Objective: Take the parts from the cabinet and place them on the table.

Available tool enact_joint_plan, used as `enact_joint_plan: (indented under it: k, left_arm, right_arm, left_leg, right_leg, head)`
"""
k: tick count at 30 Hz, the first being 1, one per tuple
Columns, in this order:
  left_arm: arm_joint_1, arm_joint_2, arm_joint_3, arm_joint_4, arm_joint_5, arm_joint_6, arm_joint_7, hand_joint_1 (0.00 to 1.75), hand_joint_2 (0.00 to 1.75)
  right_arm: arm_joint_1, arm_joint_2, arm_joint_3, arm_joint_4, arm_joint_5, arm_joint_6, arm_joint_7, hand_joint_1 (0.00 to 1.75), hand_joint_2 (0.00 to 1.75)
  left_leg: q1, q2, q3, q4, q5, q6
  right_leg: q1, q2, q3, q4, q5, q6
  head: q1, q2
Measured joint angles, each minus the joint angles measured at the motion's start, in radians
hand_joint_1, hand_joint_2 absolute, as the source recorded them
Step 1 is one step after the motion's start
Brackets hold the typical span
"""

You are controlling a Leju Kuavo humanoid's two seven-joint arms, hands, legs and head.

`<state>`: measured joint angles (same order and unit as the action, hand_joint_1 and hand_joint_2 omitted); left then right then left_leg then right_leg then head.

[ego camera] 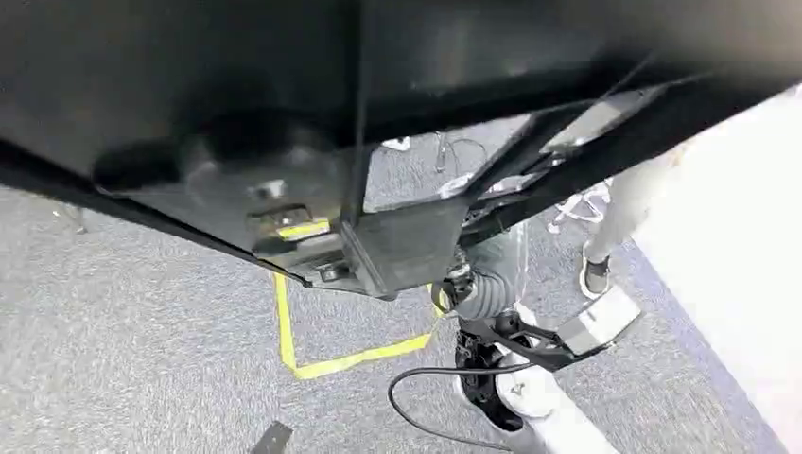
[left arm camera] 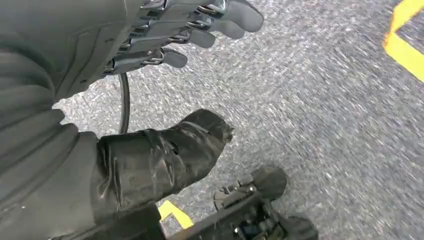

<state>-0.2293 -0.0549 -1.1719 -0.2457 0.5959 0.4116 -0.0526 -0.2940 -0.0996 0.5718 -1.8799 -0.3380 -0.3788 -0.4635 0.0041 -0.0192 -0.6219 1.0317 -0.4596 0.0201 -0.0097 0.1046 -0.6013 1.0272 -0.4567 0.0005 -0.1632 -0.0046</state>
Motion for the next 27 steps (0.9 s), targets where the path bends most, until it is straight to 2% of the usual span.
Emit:
enact_joint_plan:
  k: [1,2,3,4,5,6,7,8,9,11,12,13,16,18,19,21,22,23,24,26,27]
  left_arm:
    - [0.001,-0.001,0.000,0.000,0.000,0.000,0.000,0.00,1.75]
    - [0.001,-0.006,0.000,0.000,-0.001,0.000,0.000,0.00,1.75]
    - [0.000,-0.006,0.000,0.000,-0.001,0.000,-0.001,0.00,1.75]
    - [0.000,-0.007,0.000,0.000,-0.001,-0.001,-0.002,0.00,1.75]
    - [0.001,-0.008,0.000,0.000,-0.001,-0.001,-0.002,0.00,1.75]
    - [0.003,-0.008,0.000,0.000,-0.001,-0.001,-0.002,0.00,1.75]
    - [0.005,-0.008,0.000,0.000,-0.001,-0.001,-0.002,0.00,1.75]
    - [0.006,-0.008,0.000,0.000,-0.001,-0.001,-0.002,0.00,1.75]
    - [0.006,-0.008,0.000,0.000,-0.001,-0.001,-0.002,0.00,1.75]
    - [0.005,-0.010,0.000,0.000,-0.002,-0.001,-0.002,0.00,1.75]
    - [0.005,-0.010,0.000,0.000,-0.003,-0.001,-0.003,0.00,1.75]
    - [0.004,-0.010,0.000,0.000,-0.003,-0.001,-0.003,0.00,1.75]
    - [0.004,-0.011,0.000,0.000,-0.005,-0.001,-0.003,0.00,1.75]
    - [0.002,-0.011,0.000,0.000,-0.008,-0.001,-0.003,0.00,1.75]
    - [0.001,-0.011,0.000,0.000,-0.010,-0.001,-0.003,0.00,1.75]
    - [0.002,-0.011,0.000,0.000,-0.011,-0.001,-0.003,0.00,1.75]
    - [0.005,-0.011,0.000,0.000,-0.014,-0.001,-0.002,0.00,1.75]
    - [0.007,-0.011,0.000,0.000,-0.018,-0.001,0.000,0.00,1.75]
    - [0.008,-0.011,0.000,0.000,-0.019,0.000,0.001,0.00,1.75]
    - [0.007,-0.010,0.000,0.000,-0.021,0.001,0.002,0.00,1.75]
    - [0.006,-0.010,0.000,0.000,-0.021,0.002,0.003,0.00,1.75]
  right_arm:
    - [0.000,0.000,0.000,0.000,0.004,-0.004,-0.001,1.75,1.75]
    - [0.001,0.000,-0.003,0.000,0.009,-0.006,-0.002,1.75,1.75]
    - [-0.001,0.000,-0.005,0.000,0.012,-0.008,-0.003,1.75,1.75]
    - [-0.003,0.000,-0.006,0.000,0.013,-0.010,-0.003,1.75,1.75]
    - [-0.002,0.000,-0.006,0.000,0.013,-0.013,-0.003,1.75,1.75]
    - [-0.001,0.000,-0.006,0.001,0.013,-0.014,-0.003,1.75,1.75]
    - [-0.001,0.000,-0.006,0.001,0.013,-0.014,-0.003,1.75,1.75]
    - [-0.001,0.000,-0.006,0.002,0.013,-0.014,-0.003,1.75,1.75]
    - [-0.001,0.000,-0.006,0.003,0.013,-0.015,-0.003,1.75,1.75]
    - [-0.002,0.000,-0.006,0.003,0.013,-0.015,-0.003,1.75,1.75]
    - [-0.002,0.000,-0.006,0.004,0.013,-0.016,-0.003,1.75,1.75]
    - [-0.004,0.000,-0.006,0.004,0.013,-0.016,-0.003,1.75,1.75]
    - [-0.003,0.001,-0.006,0.006,0.013,-0.015,-0.003,1.75,1.75]
    - [-0.003,0.002,-0.006,0.006,0.013,-0.014,-0.003,1.75,1.75]
    - [-0.004,0.002,-0.006,0.006,0.013,-0.014,-0.003,1.75,1.75]
    - [-0.004,0.003,-0.006,0.006,0.013,-0.014,-0.003,1.75,1.75]
    - [-0.004,0.003,-0.006,0.008,0.013,-0.014,-0.003,1.75,1.75]
    - [-0.002,0.003,-0.006,0.009,0.013,-0.014,-0.003,1.75,1.75]
    - [-0.001,0.003,-0.006,0.010,0.013,-0.014,-0.003,1.75,1.75]
    - [-0.002,0.003,-0.006,0.010,0.013,-0.014,-0.003,1.75,1.75]
    - [-0.002,0.003,-0.006,0.010,0.013,-0.014,-0.003,1.75,1.75]
  left_leg:
    - [0.003,0.002,0.003,-0.006,0.003,0.007]
    - [0.012,0.007,0.012,-0.019,0.008,0.015]
    - [0.009,0.007,0.018,-0.023,0.008,0.018]
    - [0.009,0.009,0.020,-0.024,0.006,0.024]
    - [0.008,0.013,0.020,-0.023,0.004,0.027]
    - [0.008,0.017,0.020,-0.022,0.002,0.028]
    - [0.008,0.021,0.021,-0.021,-0.001,0.028]
    - [0.008,0.023,0.023,-0.021,-0.004,0.028]
    - [0.008,0.024,0.026,-0.019,-0.007,0.026]
    - [0.010,0.025,0.035,-0.011,-0.019,0.019]
    - [0.008,0.025,0.035,-0.008,-0.026,0.012]
    - [0.003,0.026,0.032,0.001,-0.030,0.005]
    - [0.004,0.032,0.036,-0.009,-0.029,-0.010]
    - [0.008,0.030,0.034,0.017,-0.051,-0.023]
    - [0.008,0.029,0.007,0.071,-0.075,-0.027]
    - [0.008,0.029,-0.084,0.231,-0.129,-0.031]
    - [0.008,0.029,-0.122,0.286,-0.138,-0.031]
    - [0.008,0.029,-0.135,0.293,-0.123,-0.029]
    - [0.007,0.028,-0.125,0.254,-0.085,-0.024]
    - [0.003,0.026,-0.059,0.099,0.011,-0.007]
    - [-0.004,0.022,-0.030,0.027,0.030,0.006]
  right_leg:
    - [0.002,0.002,0.002,-0.002,-0.001,0.007]
    - [0.000,-0.011,0.000,0.006,-0.009,0.010]
    - [0.005,-0.054,-0.011,0.038,-0.029,0.016]
    - [0.003,-0.075,-0.042,0.098,-0.061,0.021]
    - [0.000,-0.083,-0.083,0.177,-0.095,0.025]
    - [-0.001,-0.088,-0.121,0.244,-0.117,0.028]
    - [-0.003,-0.092,-0.149,0.286,-0.123,0.031]
    - [-0.006,-0.094,-0.151,0.280,-0.102,0.033]
    - [-0.010,-0.095,-0.131,0.231,-0.062,0.034]
    - [-0.012,-0.104,-0.052,0.070,0.028,0.034]
    - [-0.009,-0.112,-0.031,0.035,0.014,0.031]
    - [-0.001,-0.110,-0.020,0.010,0.008,0.025]
    - [-0.001,-0.100,-0.025,0.016,0.008,0.008]
    - [-0.008,-0.099,-0.011,0.008,0.005,-0.007]
    - [-0.008,-0.099,-0.007,0.008,0.002,-0.011]
    - [-0.005,-0.098,-0.002,0.008,-0.005,-0.021]
    - [-0.002,-0.096,0.000,0.008,-0.008,-0.023]
    - [-0.001,-0.092,0.005,0.008,-0.012,-0.024]
    - [0.002,-0.088,0.011,0.008,-0.016,-0.024]
    - [0.005,-0.083,0.029,0.008,-0.026,-0.022]
    - [0.005,-0.083,0.036,0.007,-0.032,-0.021]
  head:
    - [0.000,0.000]
    - [0.000,0.000]
    - [0.005,0.000]
    - [0.010,0.000]
    - [0.009,0.000]
    - [0.011,0.000]
    - [0.012,0.000]
    - [0.012,0.000]
    - [0.012,0.000]
    - [0.013,0.000]
    - [0.012,0.000]
    - [0.014,0.000]
    - [0.011,0.000]
    - [0.011,0.000]
    - [0.001,0.000]
    - [0.001,0.000]
    - [0.000,0.000]
    - [0.001,0.000]
    - [0.000,0.000]
    - [0.000,0.000]
    - [0.000,0.000]
